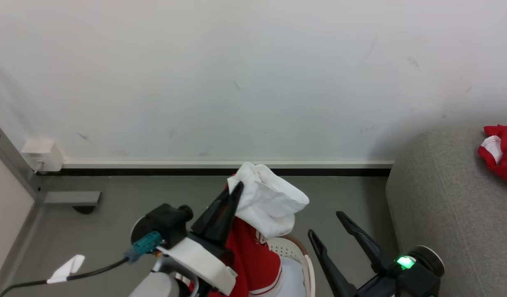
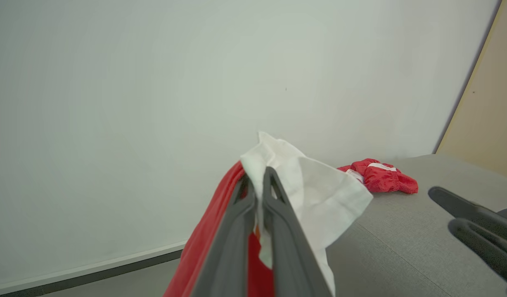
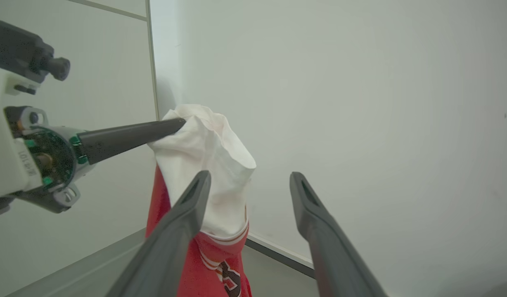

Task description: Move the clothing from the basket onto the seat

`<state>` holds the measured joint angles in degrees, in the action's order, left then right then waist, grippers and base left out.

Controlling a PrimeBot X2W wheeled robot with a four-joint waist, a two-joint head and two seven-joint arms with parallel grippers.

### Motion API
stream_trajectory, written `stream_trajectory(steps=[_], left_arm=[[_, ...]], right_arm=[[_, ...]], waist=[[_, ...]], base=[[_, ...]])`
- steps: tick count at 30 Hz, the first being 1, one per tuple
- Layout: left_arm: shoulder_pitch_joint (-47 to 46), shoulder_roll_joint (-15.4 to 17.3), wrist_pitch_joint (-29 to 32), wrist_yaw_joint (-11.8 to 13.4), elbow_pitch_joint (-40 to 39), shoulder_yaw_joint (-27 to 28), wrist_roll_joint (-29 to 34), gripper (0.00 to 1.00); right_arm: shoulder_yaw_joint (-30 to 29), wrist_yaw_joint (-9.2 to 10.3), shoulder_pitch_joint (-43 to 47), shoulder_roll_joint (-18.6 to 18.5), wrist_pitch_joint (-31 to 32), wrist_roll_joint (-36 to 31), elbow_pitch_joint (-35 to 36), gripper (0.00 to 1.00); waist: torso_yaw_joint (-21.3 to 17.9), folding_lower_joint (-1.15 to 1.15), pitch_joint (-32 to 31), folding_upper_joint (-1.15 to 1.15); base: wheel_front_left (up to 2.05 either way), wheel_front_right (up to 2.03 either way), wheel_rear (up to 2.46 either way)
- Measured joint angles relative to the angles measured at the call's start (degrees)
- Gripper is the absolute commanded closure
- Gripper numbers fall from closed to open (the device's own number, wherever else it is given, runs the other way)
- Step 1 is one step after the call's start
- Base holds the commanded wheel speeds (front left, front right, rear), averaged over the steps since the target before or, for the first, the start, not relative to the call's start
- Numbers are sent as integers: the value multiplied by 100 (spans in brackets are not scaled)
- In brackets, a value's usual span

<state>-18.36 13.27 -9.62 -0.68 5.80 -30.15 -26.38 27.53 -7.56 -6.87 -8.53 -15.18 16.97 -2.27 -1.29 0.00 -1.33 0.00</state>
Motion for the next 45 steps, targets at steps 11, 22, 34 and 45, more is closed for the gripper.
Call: stream_trajectory(steps=[11, 22, 34, 45], left_arm=[[-190, -343, 226, -304, -85, -704, 69, 100], [-187, -556, 498, -520, -382, -1291, -99, 100], [-187, -544, 494, -534, -357, -1411, -207, 100], [-202, -486, 194, -328, -7, -1312, -41, 0]], right_arm=[[889, 1, -743, -452, 0, 186, -502, 0], [1092, 1, -943, -547, 0, 286, -925, 0], [1015, 0, -1047, -573, 1, 547, -982, 100], [590, 0, -985, -731, 3, 590, -839, 100]], waist=[[17, 0, 1, 0], [58, 0, -25, 0], [23, 0, 23, 0], [-128, 0, 65, 1]], base=[[0, 0, 0], [0, 0, 0], [0, 0, 0], [0, 0, 0]])
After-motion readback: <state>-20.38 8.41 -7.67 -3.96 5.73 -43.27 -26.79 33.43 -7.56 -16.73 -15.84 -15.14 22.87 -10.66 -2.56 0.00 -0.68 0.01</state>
